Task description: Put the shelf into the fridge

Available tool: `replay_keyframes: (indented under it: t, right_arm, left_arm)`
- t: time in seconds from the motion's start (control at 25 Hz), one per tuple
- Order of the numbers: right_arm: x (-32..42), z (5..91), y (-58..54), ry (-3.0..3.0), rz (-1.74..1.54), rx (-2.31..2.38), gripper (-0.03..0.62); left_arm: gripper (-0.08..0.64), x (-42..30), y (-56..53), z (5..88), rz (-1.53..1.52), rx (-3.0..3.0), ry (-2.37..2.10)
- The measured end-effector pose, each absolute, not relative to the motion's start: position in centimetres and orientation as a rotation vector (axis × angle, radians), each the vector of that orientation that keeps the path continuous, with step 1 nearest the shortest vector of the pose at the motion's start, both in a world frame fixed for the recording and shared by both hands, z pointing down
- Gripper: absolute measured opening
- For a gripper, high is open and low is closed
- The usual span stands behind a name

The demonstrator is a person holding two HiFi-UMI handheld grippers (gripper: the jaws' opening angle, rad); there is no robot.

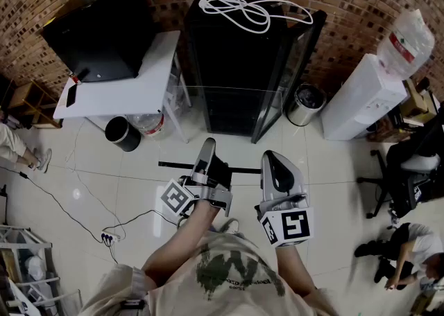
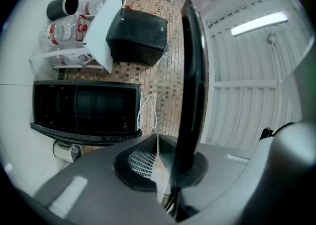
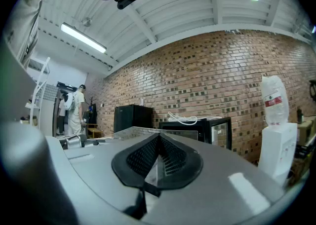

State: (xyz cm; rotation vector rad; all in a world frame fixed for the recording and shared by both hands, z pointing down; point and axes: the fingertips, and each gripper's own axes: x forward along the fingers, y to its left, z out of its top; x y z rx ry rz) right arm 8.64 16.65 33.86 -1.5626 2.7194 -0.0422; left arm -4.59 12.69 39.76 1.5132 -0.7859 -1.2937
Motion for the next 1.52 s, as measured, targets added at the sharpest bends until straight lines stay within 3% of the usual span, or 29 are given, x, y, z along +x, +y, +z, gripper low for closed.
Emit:
replay_keyframes:
  t: [0.64,1.52]
  right_arm:
    - [10.5,34.9,13.5,2.711,-0.048,-1.555,0.0]
    - [8.8,36.6,-0.6,2.699,-0.121,-1.683,0.0]
  left_arm:
    - [0.02,-3.5,9.1,41.0,-1.305,1.512,-0.801]
    - [0.02,-4.5,-5.0,44.1,-1.231,1.459,-0.738]
